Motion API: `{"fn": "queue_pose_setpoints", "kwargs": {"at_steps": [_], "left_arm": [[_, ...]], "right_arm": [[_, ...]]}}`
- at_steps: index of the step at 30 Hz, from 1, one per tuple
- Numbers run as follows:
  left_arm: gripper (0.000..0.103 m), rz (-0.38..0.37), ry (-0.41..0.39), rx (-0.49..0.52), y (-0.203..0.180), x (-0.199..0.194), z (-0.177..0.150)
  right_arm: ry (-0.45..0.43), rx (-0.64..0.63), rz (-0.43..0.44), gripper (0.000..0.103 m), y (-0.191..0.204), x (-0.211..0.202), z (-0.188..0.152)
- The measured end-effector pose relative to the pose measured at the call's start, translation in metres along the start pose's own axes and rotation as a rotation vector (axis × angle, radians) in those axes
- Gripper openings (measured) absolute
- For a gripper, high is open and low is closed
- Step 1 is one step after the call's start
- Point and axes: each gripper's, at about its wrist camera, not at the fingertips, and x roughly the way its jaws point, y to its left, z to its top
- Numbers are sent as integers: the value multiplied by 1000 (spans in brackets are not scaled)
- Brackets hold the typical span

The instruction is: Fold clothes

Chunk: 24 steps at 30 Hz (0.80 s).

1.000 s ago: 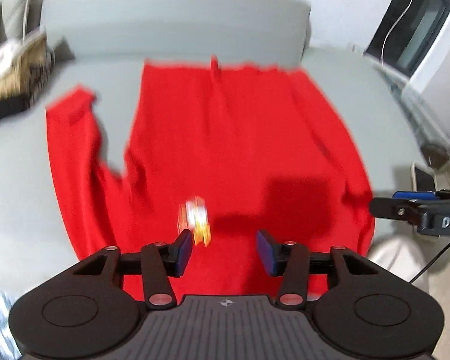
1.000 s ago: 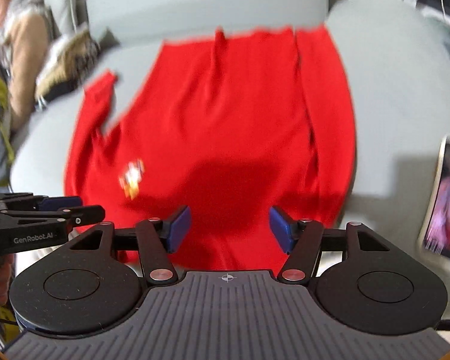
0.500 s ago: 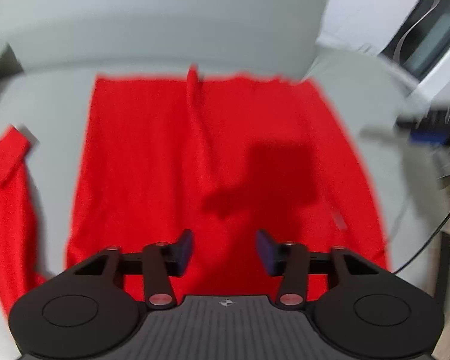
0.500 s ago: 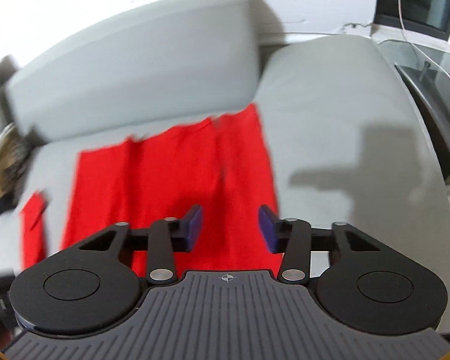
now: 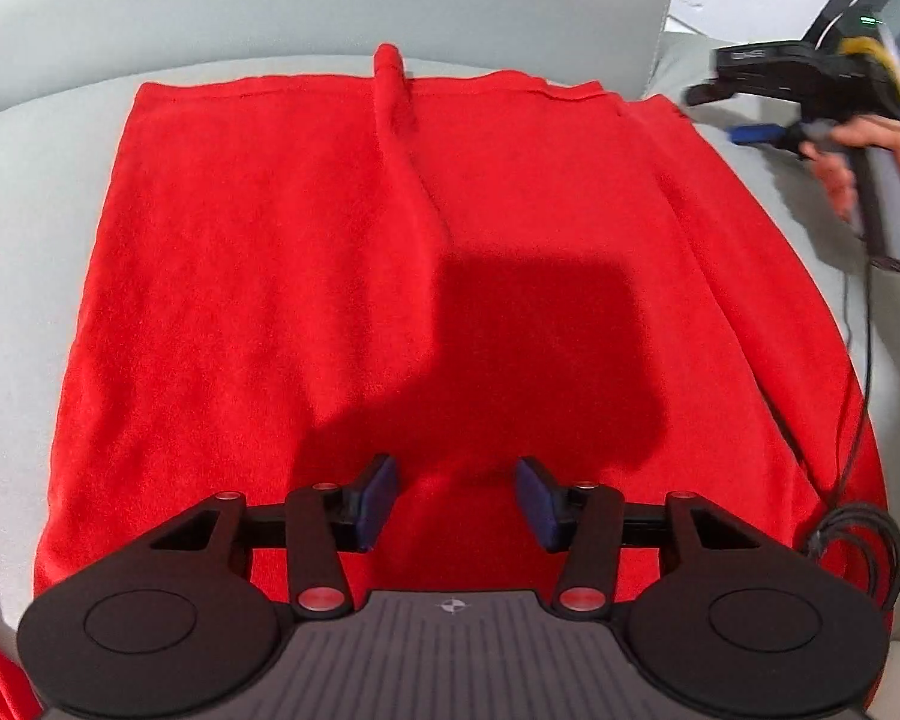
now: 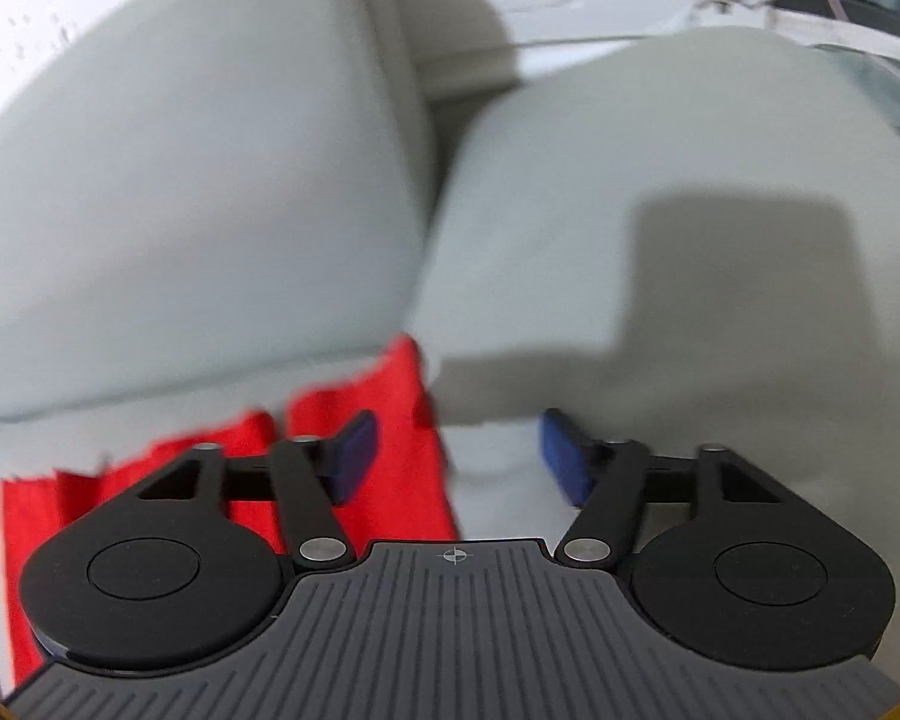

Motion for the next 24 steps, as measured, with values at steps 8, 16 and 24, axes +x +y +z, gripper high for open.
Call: {"fn": "queue_pose_setpoints", "kwargs": {"at_steps": [8, 16, 24], "left_arm": [[49, 6, 14, 3, -9, -5, -2], [43, -9, -1, 24, -22, -42, -16], [44, -202, -41, 78, -63, -91, -34]], "right_arm": [[87, -27, 91, 18, 5, 29, 5], [-153, -104, -52, 7, 14, -47, 2], [-475, 59, -200, 7, -61, -225, 11]]}}
